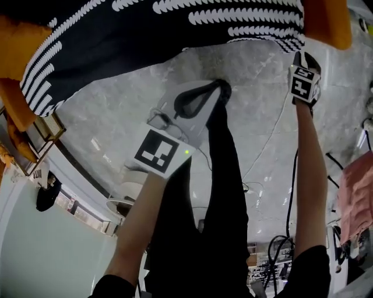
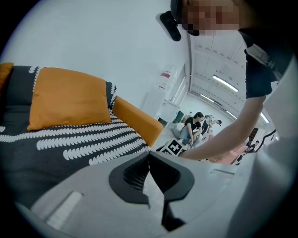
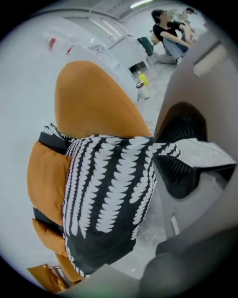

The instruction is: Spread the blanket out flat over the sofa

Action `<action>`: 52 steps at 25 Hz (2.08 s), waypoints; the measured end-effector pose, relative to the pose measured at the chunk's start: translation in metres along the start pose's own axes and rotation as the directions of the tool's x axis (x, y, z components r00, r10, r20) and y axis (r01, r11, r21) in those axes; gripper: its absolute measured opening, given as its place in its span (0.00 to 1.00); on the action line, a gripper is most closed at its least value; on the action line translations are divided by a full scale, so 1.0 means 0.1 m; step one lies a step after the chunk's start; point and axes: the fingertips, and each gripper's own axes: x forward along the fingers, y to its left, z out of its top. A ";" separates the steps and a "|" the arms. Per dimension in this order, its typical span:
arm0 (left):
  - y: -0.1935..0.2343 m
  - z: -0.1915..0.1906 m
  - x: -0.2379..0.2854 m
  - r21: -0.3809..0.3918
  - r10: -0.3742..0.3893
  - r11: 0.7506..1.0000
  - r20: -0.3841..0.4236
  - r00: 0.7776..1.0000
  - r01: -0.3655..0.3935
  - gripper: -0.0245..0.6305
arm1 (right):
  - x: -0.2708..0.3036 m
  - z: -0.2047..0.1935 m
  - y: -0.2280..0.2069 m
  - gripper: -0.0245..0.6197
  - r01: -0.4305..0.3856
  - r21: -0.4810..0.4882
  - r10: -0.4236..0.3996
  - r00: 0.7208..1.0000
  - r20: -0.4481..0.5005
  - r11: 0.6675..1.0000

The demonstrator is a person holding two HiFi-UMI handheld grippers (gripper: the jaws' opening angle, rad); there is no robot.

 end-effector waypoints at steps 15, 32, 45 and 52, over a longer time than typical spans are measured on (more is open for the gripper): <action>0.88 -0.30 -1.59 -0.092 0.228 0.972 0.145 0.963 -0.216 0.06 | -1.82 1.37 1.57 0.09 -0.280 0.045 0.233 0.870 0.435 0.959; 2.69 -1.42 -3.62 -0.223 0.446 0.880 0.086 0.891 -0.419 0.11 | -3.35 2.41 4.27 0.04 -0.500 -0.055 0.452 0.723 0.522 0.864; 4.04 -2.68 -3.81 -0.297 0.544 0.783 -0.101 0.833 -0.547 0.21 | -3.43 2.70 5.66 0.04 -0.627 -0.201 0.644 0.638 0.422 0.752; 4.42 -3.29 -3.50 -0.332 0.546 0.728 -0.248 0.800 -0.600 0.29 | -3.28 2.67 5.89 0.04 -0.659 -0.255 0.702 0.614 0.361 0.708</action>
